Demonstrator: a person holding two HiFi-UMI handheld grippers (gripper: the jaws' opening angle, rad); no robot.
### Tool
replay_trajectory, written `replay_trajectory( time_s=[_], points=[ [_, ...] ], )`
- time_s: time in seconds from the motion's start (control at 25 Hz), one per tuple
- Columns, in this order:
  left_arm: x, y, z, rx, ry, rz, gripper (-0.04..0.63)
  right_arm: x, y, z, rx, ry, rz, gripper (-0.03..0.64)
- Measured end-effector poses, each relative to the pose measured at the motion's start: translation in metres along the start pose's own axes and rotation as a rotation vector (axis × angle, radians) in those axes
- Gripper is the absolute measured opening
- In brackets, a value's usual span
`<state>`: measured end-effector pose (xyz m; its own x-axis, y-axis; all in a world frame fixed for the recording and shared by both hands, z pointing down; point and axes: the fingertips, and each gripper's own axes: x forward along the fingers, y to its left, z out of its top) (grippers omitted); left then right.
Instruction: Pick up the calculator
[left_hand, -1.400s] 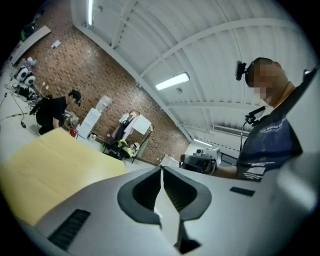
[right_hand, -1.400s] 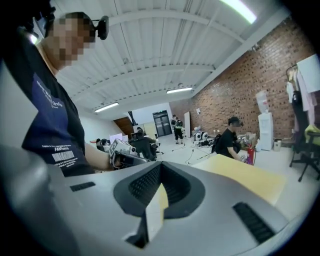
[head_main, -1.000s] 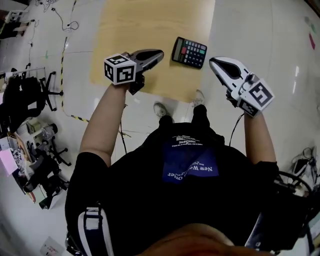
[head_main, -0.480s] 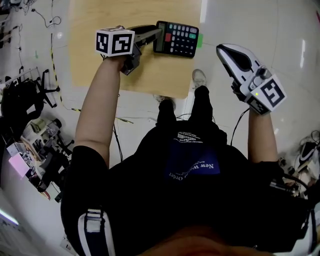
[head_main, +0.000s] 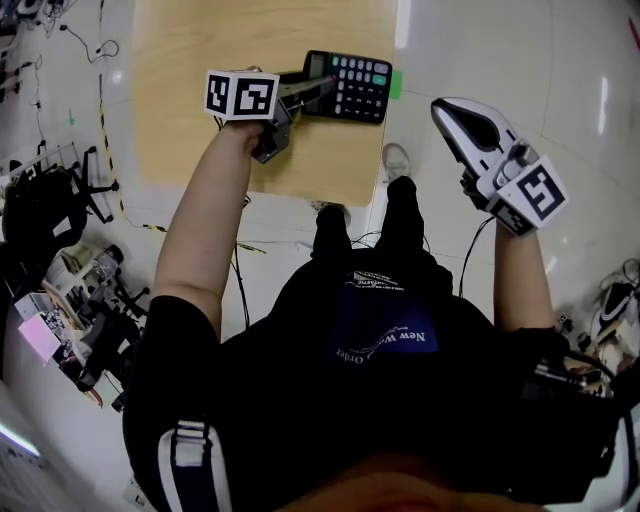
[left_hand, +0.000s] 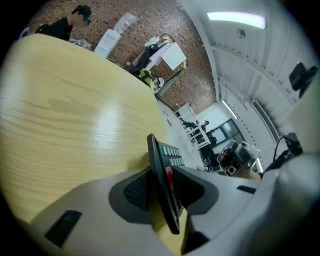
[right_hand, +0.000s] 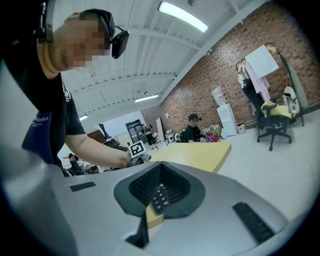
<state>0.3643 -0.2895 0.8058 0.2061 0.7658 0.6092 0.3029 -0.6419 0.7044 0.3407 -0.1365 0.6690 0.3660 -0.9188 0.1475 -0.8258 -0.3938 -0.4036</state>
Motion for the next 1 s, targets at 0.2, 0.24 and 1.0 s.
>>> replay_trajectory(
  time_s=[0.2,0.24,1.0],
  points=[
    [-0.004,-0.003,0.007,-0.099,-0.094,-0.053,0.106,-0.001,0.000,-0.004,0.015,0.008,0.001,-0.015],
    [-0.004,-0.005,0.011,-0.115,-0.119,-0.070,0.099,-0.001,0.000,-0.004,0.017,0.011,0.001,-0.015],
    [-0.162,-0.099,0.054,-0.142,-0.500,-0.150,0.086,0.029,0.080,0.078,-0.027,0.028,0.056,-0.015]
  ],
)
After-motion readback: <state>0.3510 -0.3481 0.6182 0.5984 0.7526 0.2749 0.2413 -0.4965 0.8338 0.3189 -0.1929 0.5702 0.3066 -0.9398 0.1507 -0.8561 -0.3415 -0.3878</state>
